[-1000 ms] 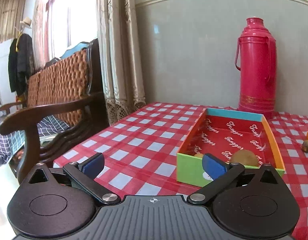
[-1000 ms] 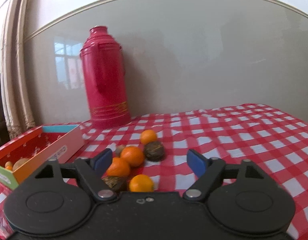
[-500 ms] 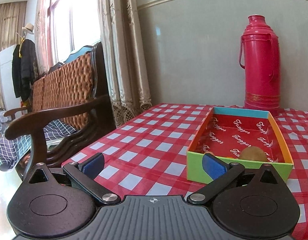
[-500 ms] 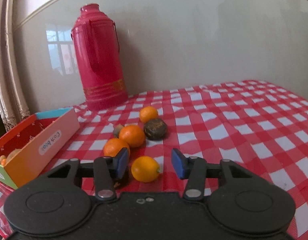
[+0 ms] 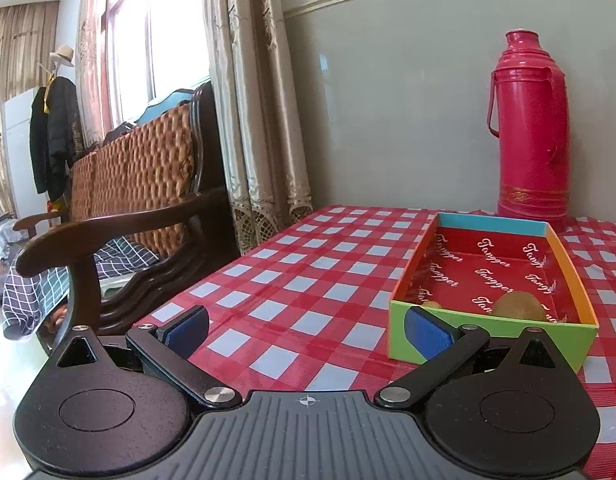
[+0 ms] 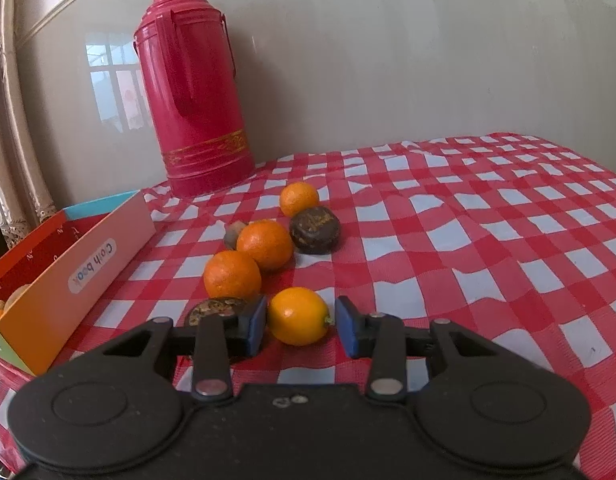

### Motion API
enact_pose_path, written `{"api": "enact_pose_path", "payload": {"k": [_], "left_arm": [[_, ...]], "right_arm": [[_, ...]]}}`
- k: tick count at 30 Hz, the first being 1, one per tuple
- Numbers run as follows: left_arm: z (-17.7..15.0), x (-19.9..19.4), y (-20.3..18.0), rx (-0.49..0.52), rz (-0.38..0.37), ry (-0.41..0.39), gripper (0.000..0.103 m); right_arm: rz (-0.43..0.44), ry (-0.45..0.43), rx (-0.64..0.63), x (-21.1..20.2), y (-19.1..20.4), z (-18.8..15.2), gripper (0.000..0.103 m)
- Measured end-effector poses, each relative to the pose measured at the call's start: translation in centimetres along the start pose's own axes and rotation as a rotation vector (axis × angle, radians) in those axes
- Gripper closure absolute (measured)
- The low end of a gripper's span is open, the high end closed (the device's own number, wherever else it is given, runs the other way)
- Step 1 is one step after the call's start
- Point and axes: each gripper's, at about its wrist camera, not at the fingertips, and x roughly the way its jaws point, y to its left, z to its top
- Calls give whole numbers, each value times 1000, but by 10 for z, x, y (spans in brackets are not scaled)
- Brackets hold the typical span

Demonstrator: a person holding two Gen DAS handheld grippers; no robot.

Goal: Organize fruits
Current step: 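Reach the right gripper to a small yellow-orange citrus and grasp it, then lift the held citrus with the right gripper, then carry the citrus with the right gripper into the box and release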

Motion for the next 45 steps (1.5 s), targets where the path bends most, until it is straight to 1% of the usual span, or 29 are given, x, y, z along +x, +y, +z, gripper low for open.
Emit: {"api": "enact_pose_path", "payload": {"k": [4, 13, 17, 27, 35, 38, 43, 45], "left_arm": [[-1, 0, 3, 2, 7, 1, 0], [-2, 2, 11, -9, 30, 15, 0], [-3, 2, 13, -15, 40, 16, 0], [-4, 3, 18, -22, 43, 13, 0], [-5, 5, 28, -61, 42, 19, 0], [-5, 6, 31, -74, 43, 21, 0], [-5, 7, 34, -94, 43, 26, 0], [-6, 7, 35, -98, 46, 24, 0]], "right_arm": [[-10, 1, -22, 0, 3, -1, 76], [-7, 3, -23, 1, 3, 0, 77], [-6, -9, -26, -2, 3, 0, 78], [-19, -33, -53, -4, 9, 1, 78], [-29, -46, -72, -7, 13, 0, 78], [-18, -59, -70, -10, 16, 2, 78], [18, -90, -105, -17, 28, 5, 78], [52, -95, -101, -19, 31, 6, 78]]}}
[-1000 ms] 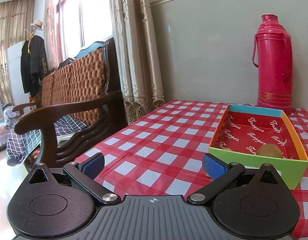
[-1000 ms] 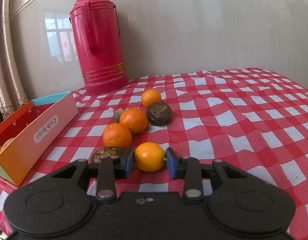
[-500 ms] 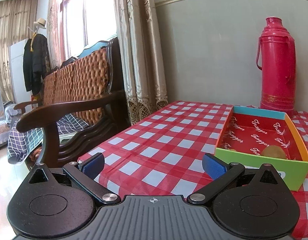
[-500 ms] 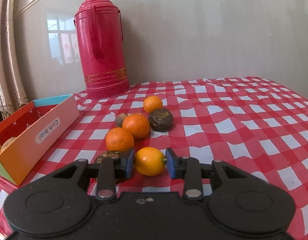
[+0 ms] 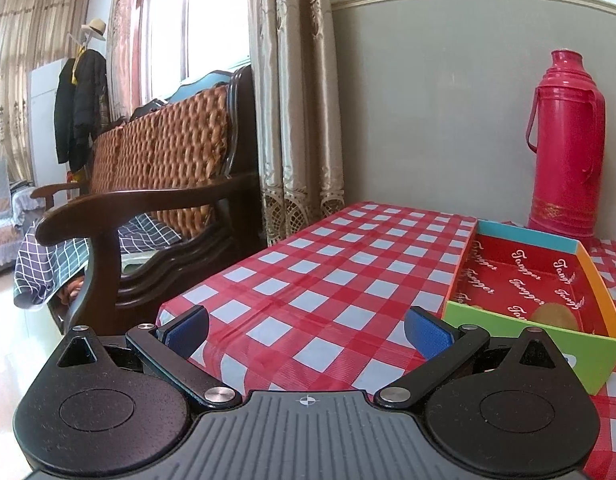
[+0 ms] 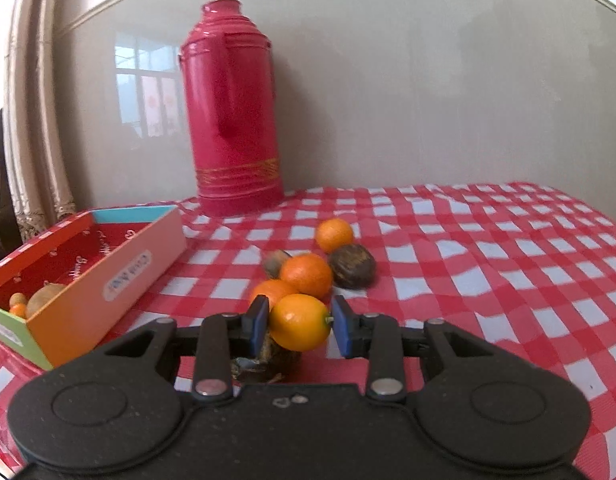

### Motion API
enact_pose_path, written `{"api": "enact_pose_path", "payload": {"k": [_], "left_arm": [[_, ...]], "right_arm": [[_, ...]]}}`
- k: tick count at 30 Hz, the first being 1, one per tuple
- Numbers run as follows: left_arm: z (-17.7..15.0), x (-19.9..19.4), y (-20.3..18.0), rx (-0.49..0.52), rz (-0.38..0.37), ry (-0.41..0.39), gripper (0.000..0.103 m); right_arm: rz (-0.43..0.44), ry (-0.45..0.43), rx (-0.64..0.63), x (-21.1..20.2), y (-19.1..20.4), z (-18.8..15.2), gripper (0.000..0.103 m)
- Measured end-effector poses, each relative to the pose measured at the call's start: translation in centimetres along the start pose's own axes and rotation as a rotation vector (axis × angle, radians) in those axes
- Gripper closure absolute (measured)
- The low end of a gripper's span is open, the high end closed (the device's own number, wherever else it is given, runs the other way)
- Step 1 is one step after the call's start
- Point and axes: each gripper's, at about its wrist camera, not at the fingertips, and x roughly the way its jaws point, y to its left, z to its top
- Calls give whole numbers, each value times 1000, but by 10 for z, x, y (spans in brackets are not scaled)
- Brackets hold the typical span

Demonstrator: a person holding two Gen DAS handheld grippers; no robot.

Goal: Organize fruits
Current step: 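Carry the citrus with the right gripper into the box and release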

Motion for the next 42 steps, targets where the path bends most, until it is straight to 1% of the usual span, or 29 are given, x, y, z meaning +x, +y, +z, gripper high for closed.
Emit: {"api": "enact_pose_path", "payload": {"k": [5, 9, 14, 21, 26, 32, 37, 42], "left_arm": [[-1, 1, 1, -2, 7, 2, 0], [-1, 2, 2, -3, 18, 1, 0], [-2, 2, 7, -1, 37, 3, 0], [-3, 2, 21, -12, 69, 6, 0], [-5, 3, 35, -34, 90, 16, 0], [-8, 5, 51, -66, 116, 24, 0], [-10, 7, 59, -87, 125, 31, 0], [-10, 9, 59, -96, 124, 30, 0]], "right_arm": [[114, -28, 25, -3, 9, 8, 78], [200, -59, 3, -5, 25, 17, 78], [310, -45, -4, 4, 54, 28, 78], [410, -21, -57, 15, 100, 40, 78], [449, 26, -96, 34, 137, 45, 78], [457, 120, -146, 58, 177, 42, 78], [455, 168, -182, 65, 197, 38, 78], [444, 209, -213, 69, 208, 35, 78]]}}
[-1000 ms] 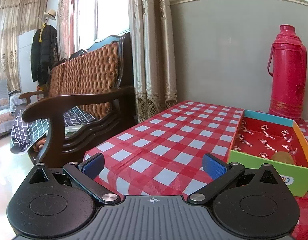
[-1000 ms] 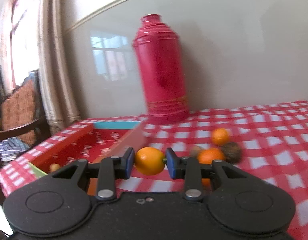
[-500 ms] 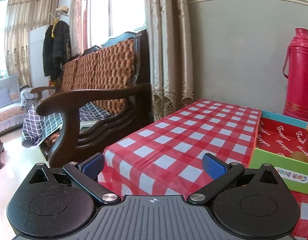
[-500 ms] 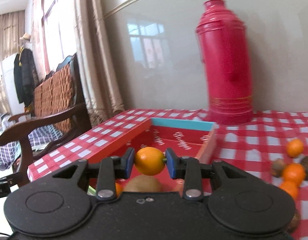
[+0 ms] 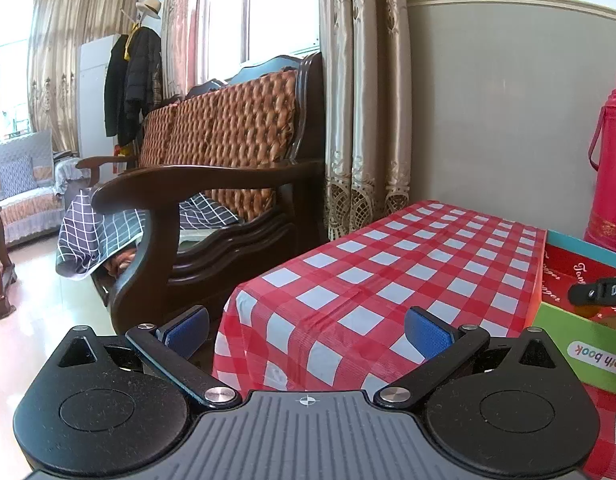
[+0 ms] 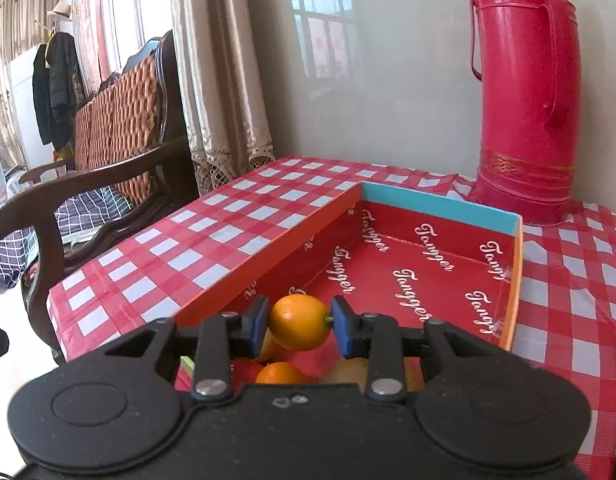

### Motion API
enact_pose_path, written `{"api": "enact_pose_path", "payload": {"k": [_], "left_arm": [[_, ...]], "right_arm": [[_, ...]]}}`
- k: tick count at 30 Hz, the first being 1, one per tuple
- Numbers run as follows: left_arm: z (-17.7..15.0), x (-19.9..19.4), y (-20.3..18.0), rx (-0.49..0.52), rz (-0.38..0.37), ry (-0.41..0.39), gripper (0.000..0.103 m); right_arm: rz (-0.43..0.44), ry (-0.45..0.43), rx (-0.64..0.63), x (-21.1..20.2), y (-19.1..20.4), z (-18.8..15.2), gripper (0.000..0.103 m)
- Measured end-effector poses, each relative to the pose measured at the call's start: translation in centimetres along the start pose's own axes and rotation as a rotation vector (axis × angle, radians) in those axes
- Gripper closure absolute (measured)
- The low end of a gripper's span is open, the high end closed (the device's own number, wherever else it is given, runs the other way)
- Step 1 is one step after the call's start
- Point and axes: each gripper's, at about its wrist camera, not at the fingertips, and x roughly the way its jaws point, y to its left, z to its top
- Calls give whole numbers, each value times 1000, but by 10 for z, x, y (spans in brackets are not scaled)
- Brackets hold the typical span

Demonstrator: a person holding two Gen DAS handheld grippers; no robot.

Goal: Organize fruits
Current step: 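Carry the citrus with the right gripper into the box and release, then move the left gripper over to the dark round dried fruit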

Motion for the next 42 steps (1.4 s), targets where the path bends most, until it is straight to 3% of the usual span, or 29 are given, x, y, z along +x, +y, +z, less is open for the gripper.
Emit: {"api": "enact_pose_path", "payload": {"k": [6, 8, 15, 19, 25, 29, 35, 42], "left_arm": [[-1, -1, -4, 7, -4, -3, 0], [0, -1, -5, 6, -6, -2, 0], [0, -4, -10, 6, -16, 1, 0], [1, -8, -21, 22, -37, -3, 0], [1, -26, -56, 86, -106, -44, 0], [-1, -45, -92, 164, -174, -96, 0], [-10, -75, -144, 280, -314, -156, 0], [-20, -108, -200, 405, -492, -196, 0]], "right_arm": [[0, 0, 4, -3, -2, -1, 62], [1, -24, 7, -8, -4, 0, 48], [-29, -98, 1, -34, -15, 7, 41], [-81, -144, 15, -56, -31, 2, 30], [-236, -202, 58, -99, -76, -22, 19], [-384, -237, 112, -127, -116, -46, 11], [-595, -248, 199, -153, -168, -78, 8], [-860, -371, 275, -197, -199, -109, 7]]}}
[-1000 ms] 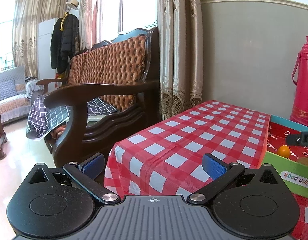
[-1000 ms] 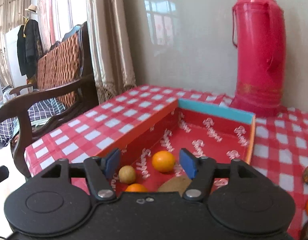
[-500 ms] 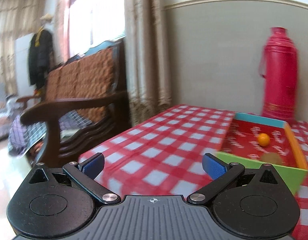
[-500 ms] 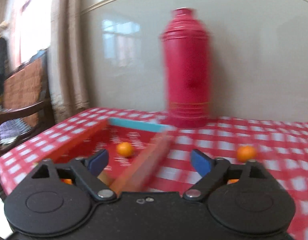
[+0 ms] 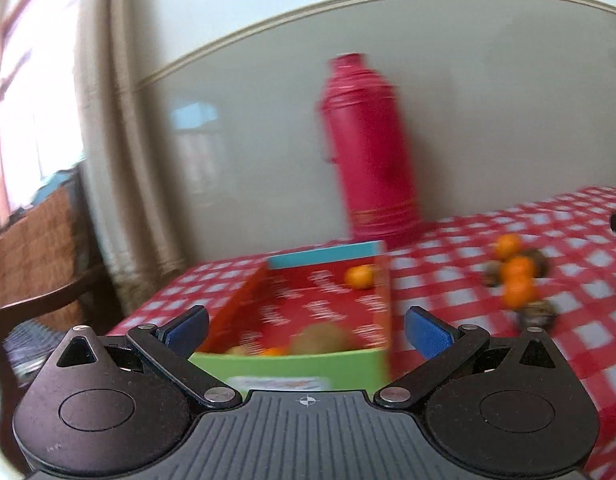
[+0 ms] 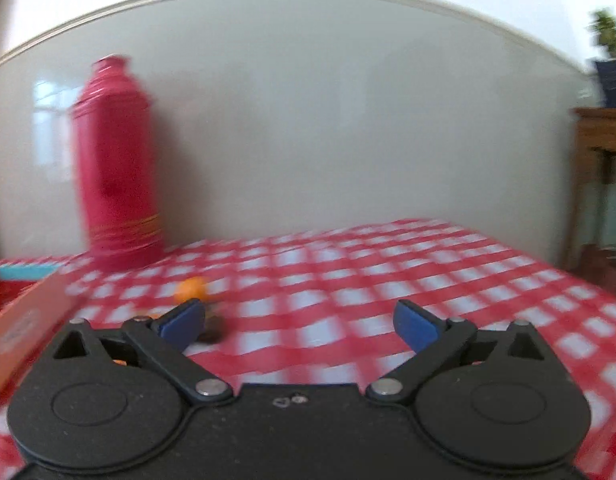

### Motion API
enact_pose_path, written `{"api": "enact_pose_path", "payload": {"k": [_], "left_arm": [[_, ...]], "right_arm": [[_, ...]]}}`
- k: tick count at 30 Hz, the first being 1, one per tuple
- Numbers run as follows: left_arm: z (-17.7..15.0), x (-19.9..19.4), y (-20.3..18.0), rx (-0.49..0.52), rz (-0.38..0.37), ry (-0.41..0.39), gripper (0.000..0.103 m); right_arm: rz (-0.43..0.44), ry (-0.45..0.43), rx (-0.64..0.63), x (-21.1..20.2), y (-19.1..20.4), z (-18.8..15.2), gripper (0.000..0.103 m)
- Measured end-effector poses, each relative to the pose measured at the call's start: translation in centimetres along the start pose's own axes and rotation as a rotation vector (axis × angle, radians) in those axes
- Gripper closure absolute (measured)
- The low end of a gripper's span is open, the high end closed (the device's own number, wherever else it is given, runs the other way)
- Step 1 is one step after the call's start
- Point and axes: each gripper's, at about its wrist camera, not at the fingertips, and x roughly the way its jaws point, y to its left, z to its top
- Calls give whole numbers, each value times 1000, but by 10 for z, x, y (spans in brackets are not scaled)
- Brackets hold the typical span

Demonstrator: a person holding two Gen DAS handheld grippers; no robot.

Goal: Organize fruits
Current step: 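Move the left gripper over to the dark round dried fruit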

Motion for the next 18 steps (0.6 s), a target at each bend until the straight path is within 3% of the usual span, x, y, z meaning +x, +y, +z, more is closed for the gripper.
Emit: {"api": "enact_pose_path", "payload": {"k": [4, 9, 15, 18], "left_arm": [[10, 5, -35, 16, -89, 18, 0], [19, 17, -77, 34, -187, 47, 0], [17, 29, -111, 52, -251, 84, 1], [16, 37, -123, 59, -281, 122, 13]], "right_arm": [[-123, -60, 44, -10, -30, 0, 5], [-159, -34, 52, -13, -54, -3, 5], [-191, -39, 62, -16, -70, -4, 5], [-200, -33, 73, -15, -75, -3, 5]]}}
